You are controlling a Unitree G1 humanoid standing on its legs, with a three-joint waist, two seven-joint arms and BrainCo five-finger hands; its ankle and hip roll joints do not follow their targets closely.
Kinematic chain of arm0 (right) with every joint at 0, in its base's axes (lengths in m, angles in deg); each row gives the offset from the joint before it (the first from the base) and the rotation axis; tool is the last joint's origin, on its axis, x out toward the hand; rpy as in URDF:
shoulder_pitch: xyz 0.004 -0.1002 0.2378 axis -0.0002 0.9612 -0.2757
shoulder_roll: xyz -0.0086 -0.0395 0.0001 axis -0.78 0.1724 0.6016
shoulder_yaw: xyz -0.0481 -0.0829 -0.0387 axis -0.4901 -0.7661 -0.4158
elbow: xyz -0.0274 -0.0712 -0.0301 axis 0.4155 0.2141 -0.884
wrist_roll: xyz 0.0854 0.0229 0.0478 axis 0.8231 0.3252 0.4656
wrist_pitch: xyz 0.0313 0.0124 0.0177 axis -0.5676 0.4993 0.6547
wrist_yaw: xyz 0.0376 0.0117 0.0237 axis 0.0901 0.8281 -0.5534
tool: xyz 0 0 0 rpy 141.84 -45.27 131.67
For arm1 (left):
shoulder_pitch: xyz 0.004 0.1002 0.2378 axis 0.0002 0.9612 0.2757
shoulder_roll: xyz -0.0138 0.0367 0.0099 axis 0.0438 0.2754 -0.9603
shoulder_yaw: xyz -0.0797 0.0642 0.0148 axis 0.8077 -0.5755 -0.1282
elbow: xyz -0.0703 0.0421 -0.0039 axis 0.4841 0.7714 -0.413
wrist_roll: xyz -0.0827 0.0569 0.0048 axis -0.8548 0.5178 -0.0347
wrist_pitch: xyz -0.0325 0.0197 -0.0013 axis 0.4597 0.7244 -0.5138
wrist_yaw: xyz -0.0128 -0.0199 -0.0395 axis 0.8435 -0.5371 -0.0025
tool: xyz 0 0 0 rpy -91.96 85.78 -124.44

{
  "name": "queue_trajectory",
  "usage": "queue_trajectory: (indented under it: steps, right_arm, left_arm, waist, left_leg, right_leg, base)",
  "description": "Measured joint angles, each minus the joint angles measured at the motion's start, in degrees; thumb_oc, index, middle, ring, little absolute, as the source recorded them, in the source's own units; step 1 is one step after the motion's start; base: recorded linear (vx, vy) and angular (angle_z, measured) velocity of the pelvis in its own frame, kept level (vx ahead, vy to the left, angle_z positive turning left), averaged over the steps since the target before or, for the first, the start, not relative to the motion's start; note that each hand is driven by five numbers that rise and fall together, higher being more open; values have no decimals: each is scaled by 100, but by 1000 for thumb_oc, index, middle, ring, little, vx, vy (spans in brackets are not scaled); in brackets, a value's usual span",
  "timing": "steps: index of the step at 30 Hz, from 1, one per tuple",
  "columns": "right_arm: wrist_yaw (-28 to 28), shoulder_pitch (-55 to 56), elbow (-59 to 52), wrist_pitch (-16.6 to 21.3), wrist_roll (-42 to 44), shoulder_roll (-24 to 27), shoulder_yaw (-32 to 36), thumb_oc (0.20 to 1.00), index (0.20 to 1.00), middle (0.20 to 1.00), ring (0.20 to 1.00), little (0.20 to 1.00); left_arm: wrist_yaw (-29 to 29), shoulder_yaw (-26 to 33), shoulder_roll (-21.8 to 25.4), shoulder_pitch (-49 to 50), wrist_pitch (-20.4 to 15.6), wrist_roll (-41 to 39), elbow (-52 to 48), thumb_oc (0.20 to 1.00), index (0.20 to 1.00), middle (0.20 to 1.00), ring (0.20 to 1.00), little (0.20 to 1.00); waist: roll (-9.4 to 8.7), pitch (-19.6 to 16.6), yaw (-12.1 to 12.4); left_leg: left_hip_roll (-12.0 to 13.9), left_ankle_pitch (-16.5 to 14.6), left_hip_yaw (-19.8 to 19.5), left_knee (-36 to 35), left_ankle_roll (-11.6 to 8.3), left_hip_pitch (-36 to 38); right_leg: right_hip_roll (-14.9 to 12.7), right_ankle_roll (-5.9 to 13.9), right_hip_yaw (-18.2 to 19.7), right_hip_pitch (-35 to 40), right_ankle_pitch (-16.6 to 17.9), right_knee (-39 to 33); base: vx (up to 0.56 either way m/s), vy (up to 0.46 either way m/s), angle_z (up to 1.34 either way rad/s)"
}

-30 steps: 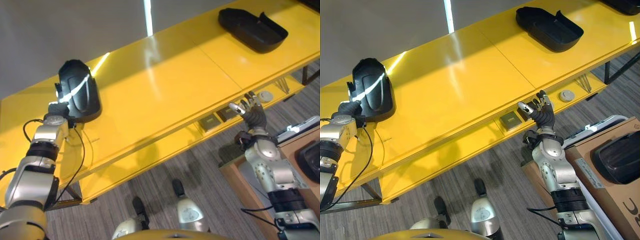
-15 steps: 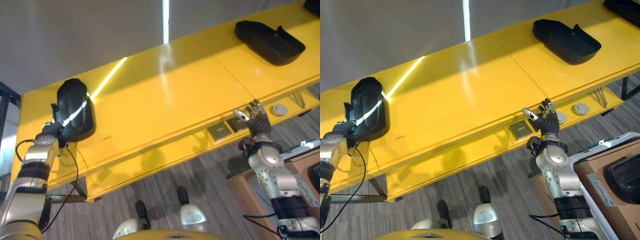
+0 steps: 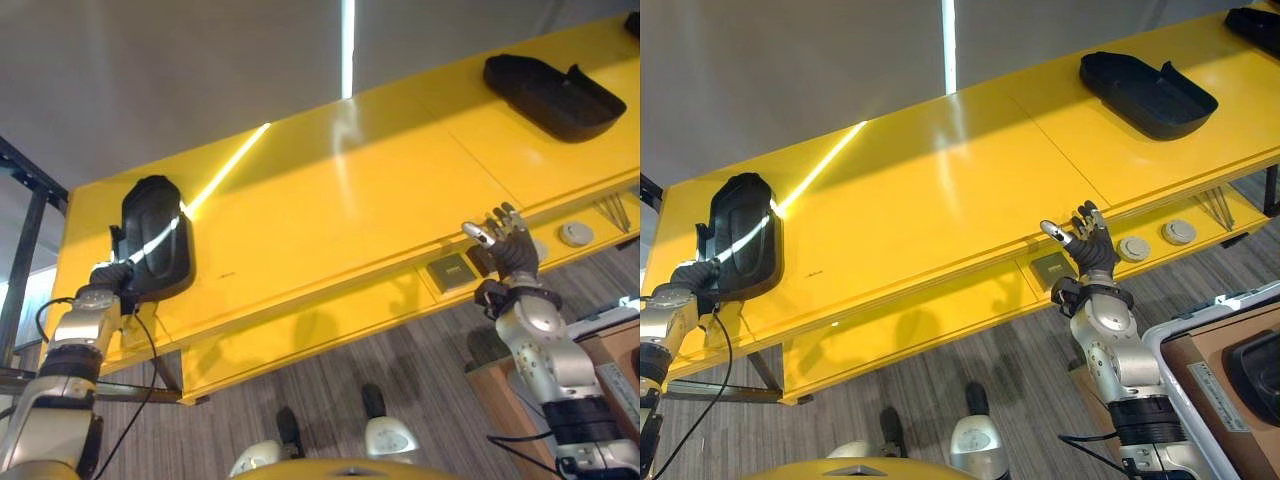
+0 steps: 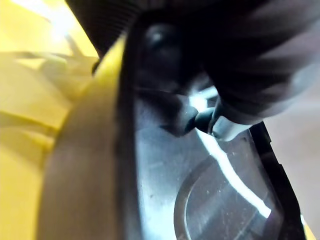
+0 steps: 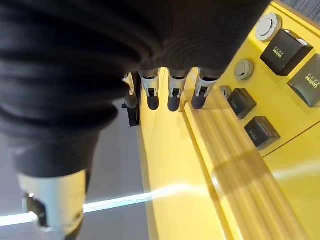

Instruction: Move parts from the plastic box to the shelf.

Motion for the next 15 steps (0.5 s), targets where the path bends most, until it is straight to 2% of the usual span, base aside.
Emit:
queue_trajectory:
  steps: [15]
  right_arm:
    - [0, 75, 3, 0, -2, -2, 3, 1000, 1000, 1000, 1000, 1000]
  left_arm:
    - [33, 3, -30, 163, -144, 15, -72, 1000, 1000, 1000, 1000, 1000]
  waist:
    - [-87, -121, 8]
  left_leg:
    - [-1, -22, -1, -1, -29, 43]
  right_leg:
    - [-5, -14, 9, 40, -32, -24]
  base:
    - [0, 0, 0]
